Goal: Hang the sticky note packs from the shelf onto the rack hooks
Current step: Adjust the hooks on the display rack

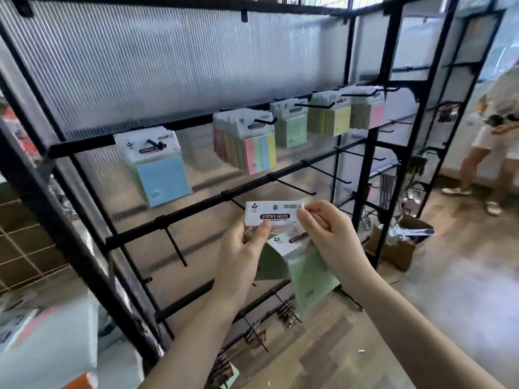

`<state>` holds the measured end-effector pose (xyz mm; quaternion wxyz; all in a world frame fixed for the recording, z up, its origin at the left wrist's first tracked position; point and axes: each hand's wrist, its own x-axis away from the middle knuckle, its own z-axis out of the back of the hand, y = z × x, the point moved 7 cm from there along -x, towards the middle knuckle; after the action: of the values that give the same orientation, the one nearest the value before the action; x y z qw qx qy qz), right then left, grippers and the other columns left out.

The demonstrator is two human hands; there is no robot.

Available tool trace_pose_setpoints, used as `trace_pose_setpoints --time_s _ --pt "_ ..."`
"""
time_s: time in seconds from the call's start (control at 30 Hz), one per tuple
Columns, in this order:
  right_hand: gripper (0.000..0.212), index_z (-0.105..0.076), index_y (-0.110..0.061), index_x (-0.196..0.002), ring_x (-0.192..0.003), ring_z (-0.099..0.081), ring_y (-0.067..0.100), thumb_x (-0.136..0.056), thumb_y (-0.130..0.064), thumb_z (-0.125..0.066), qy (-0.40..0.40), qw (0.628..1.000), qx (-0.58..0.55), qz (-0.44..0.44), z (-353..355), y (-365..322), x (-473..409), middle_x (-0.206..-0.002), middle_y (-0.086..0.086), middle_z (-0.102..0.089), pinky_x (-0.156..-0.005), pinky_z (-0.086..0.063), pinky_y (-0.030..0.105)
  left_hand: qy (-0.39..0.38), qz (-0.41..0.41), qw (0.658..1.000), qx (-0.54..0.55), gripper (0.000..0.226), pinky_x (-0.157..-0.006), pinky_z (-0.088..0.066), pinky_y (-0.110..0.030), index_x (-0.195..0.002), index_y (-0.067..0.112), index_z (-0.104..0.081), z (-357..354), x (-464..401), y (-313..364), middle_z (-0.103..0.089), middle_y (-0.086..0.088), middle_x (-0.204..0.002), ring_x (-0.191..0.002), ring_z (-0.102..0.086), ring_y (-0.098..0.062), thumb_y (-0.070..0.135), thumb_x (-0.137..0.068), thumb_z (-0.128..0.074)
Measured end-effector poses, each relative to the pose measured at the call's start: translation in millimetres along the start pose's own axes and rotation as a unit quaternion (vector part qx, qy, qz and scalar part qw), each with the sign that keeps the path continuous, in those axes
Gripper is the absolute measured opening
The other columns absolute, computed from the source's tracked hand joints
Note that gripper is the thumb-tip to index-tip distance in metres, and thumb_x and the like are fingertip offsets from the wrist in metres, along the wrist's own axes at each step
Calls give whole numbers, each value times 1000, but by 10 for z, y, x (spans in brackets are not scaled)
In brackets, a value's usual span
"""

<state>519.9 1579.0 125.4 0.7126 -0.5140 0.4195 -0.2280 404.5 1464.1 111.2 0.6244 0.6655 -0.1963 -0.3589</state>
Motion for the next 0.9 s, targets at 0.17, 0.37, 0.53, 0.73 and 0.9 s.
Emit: trace_pose_setpoints --time_s 0.17,0.37,0.53,0.73,0.9 --pt "16 -60 -11 -81 -48 -55 -3 -92 -24 -61 1 1000 3 9 299 77 -479 -59 -12 -63 -47 -41 11 -46 -1 999 0 14 -75 -52 -30 -97 28 -68 -413 -472 -45 -74 7 -92 -84 -70 -12 35 -93 -57" --pt "23 -62 -13 -80 -53 -55 10 -83 -35 -63 4 999 -14 33 476 216 -1172 -62 1 -63 -50 -44 20 -45 -17 999 -18 12 -79 -54 -36 -88 48 -66 -702 -1180 -92 -73 8 -90 -84 -70 -10 51 -88 -55" --pt "28 -60 -10 -77 -55 -50 22 -82 -38 -65 21 997 -42 67 629 313 -1730 -70 27 -56 -47 -44 25 -28 -62 997 -29 28 -77 -54 -34 -84 31 -69 -913 -1706 31 -73 -2 -86 -81 -69 -20 54 -85 -54" --pt "27 -60 -12 -76 -60 -52 27 -86 -36 -64 18 993 -38 108 867 289 -2237 -70 24 -56 -54 -42 35 -12 -131 990 -44 30 -74 -51 -43 -89 13 -68 -1231 -2127 315 -70 -13 -83 -79 -66 -31 38 -95 -52" --pt "29 -59 -7 -83 -58 -59 11 -84 -35 -64 0 989 -48 137 1052 245 -2524 -70 3 -63 -48 -46 19 6 -156 987 -44 29 -60 -52 -33 -84 14 -65 -1465 -2377 470 -70 -7 -77 -67 -67 -21 38 -95 -52"
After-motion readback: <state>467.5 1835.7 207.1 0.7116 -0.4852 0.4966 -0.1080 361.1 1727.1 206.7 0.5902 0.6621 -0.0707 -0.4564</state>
